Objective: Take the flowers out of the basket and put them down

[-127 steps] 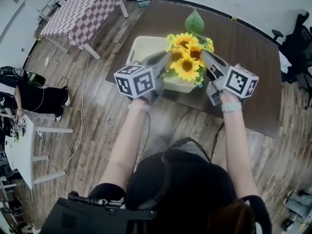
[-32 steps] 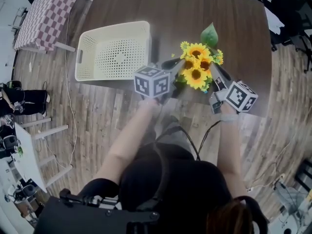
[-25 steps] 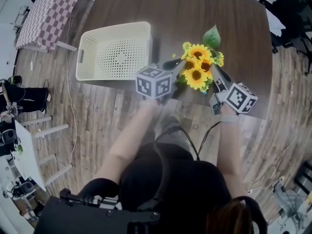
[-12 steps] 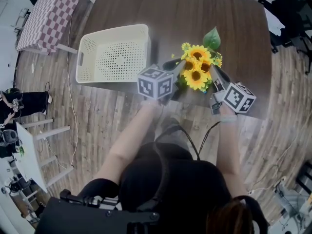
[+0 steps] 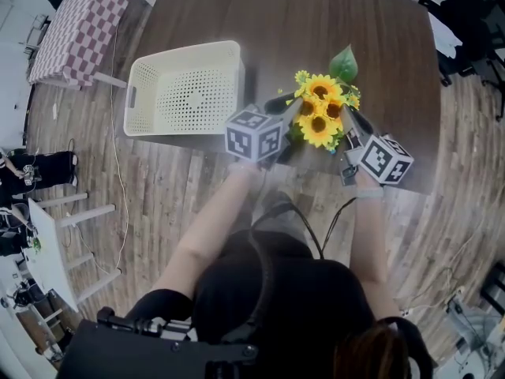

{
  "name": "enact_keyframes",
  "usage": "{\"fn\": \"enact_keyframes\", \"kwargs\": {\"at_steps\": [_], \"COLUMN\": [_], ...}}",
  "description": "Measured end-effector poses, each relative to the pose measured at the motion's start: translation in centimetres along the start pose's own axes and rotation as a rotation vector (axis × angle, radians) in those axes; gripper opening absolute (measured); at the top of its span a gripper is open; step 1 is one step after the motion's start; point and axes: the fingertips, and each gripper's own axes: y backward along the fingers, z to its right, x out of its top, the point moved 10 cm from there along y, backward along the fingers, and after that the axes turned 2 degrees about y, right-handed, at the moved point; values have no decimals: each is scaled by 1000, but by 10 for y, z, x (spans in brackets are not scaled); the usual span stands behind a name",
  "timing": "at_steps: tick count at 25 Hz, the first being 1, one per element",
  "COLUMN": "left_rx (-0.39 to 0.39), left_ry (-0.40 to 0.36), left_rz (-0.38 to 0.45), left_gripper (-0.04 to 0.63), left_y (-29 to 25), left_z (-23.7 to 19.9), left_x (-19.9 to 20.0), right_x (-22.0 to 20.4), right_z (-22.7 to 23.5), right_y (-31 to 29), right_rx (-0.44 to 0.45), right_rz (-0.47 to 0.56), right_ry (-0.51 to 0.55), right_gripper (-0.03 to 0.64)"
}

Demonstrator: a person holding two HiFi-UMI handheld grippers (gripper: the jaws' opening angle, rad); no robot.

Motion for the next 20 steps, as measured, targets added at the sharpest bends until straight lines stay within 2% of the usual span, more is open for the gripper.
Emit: {"fn": "enact_keyframes", "kwargs": {"at_steps": [5, 8, 9, 13, 15, 20], "left_rx": [9, 22, 24, 24, 27, 44], "left_ry": [12, 3, 1, -2, -10, -24], "left_rz": [8, 11, 14, 33, 49, 72], "left_gripper": [65, 88, 112, 163, 170, 189], "left_y": [1, 3, 3, 5, 7, 12], "left_z": [-2, -2, -2, -1, -1, -3], "left_x": [-1, -1, -1, 0, 1, 2], "right_x": [-1, 0, 1, 0, 1, 0], "right_z": [1, 1, 0, 1, 1, 0], "right_y": [0, 1, 1, 3, 3, 4], "right_rx": [-16, -29, -34, -42, -40, -48], "right_rz": [-5, 0, 3, 19, 29, 48], "right_ry": [5, 22, 27, 28, 30, 38], "right_gripper": [19, 48, 79, 87, 127, 127]}}
